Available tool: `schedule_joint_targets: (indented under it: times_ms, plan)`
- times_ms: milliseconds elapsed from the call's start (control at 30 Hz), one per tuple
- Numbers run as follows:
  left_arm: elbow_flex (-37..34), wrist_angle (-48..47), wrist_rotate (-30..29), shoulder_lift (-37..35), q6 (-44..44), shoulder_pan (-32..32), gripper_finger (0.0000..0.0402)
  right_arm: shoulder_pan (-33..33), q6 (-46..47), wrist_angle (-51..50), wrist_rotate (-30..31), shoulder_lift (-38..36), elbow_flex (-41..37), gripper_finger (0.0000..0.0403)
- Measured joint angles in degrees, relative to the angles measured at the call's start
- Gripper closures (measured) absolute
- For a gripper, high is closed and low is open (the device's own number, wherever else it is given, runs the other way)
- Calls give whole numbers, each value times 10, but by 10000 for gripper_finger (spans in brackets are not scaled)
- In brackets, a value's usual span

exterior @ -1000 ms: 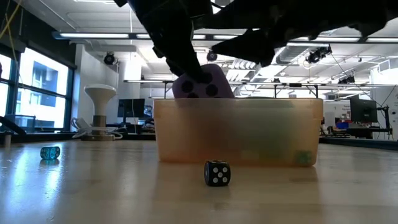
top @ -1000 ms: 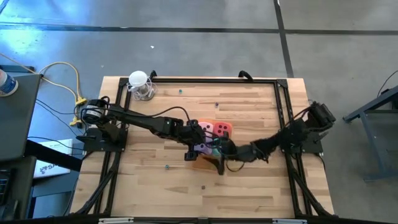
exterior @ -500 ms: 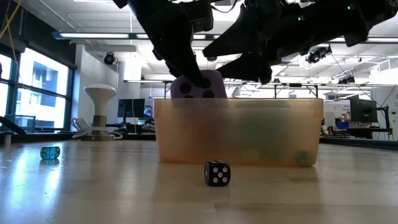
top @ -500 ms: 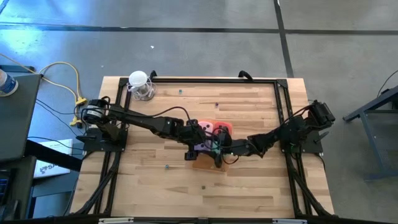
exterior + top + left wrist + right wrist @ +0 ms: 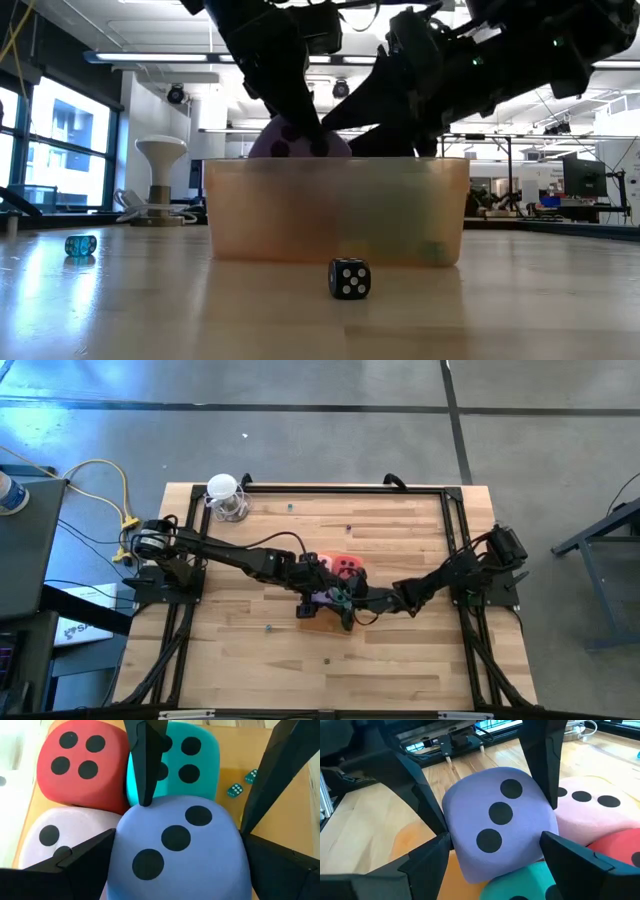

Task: Pick & Place Dice
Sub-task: Put the large violet die into the orange bin

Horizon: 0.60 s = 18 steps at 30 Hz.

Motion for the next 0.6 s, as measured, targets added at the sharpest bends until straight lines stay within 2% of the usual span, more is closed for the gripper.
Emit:
schedule_joint_targets:
  times_ms: [367,600]
  plan:
    - [0,0,0,-1,1,0,22,7,-22,38,-1,1,-3,97]
    - [3,4,0,-3,2,-1,22,12,-56,56,41,-22,9,97]
